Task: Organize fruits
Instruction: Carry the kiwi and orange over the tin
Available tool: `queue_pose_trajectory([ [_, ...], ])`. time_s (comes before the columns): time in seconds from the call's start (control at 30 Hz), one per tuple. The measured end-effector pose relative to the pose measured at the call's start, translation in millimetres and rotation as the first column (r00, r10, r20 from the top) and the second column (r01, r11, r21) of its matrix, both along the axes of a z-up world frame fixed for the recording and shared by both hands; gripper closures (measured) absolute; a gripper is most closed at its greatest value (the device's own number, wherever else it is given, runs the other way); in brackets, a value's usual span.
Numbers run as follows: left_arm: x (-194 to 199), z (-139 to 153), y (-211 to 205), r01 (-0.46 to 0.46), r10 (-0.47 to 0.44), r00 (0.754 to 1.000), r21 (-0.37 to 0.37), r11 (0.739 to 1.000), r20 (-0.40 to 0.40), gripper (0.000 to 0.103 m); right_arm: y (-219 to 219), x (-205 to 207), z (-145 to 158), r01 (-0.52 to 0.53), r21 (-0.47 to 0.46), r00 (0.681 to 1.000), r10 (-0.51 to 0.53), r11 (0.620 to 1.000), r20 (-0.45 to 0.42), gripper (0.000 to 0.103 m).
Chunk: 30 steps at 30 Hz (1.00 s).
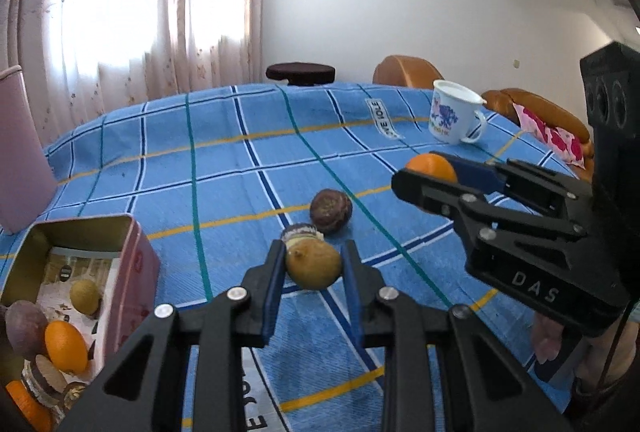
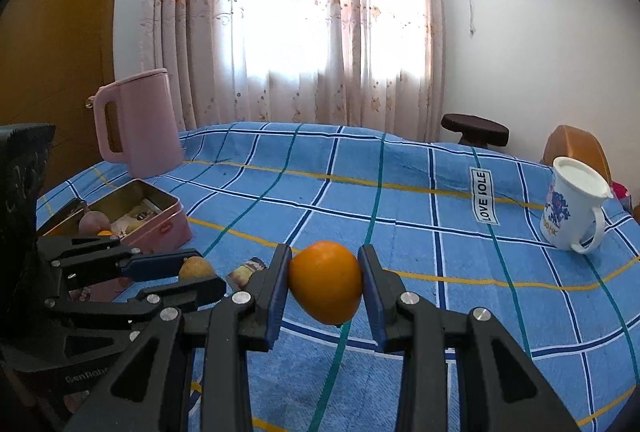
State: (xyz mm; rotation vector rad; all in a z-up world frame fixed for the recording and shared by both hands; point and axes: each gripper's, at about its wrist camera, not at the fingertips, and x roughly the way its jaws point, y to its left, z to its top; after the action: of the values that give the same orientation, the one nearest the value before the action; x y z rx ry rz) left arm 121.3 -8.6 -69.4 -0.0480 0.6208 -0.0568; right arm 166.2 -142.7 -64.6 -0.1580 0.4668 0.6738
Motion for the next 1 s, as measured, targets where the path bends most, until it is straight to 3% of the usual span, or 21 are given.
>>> queue_pose_trajectory([
  [1.0,-31,14,2,-0.058,0.054,0.983,0.019,0.998,0.173,0.074,-12,-20,9,-0.028,0.068,0.993,0.020,0.997,0.113,0.067],
])
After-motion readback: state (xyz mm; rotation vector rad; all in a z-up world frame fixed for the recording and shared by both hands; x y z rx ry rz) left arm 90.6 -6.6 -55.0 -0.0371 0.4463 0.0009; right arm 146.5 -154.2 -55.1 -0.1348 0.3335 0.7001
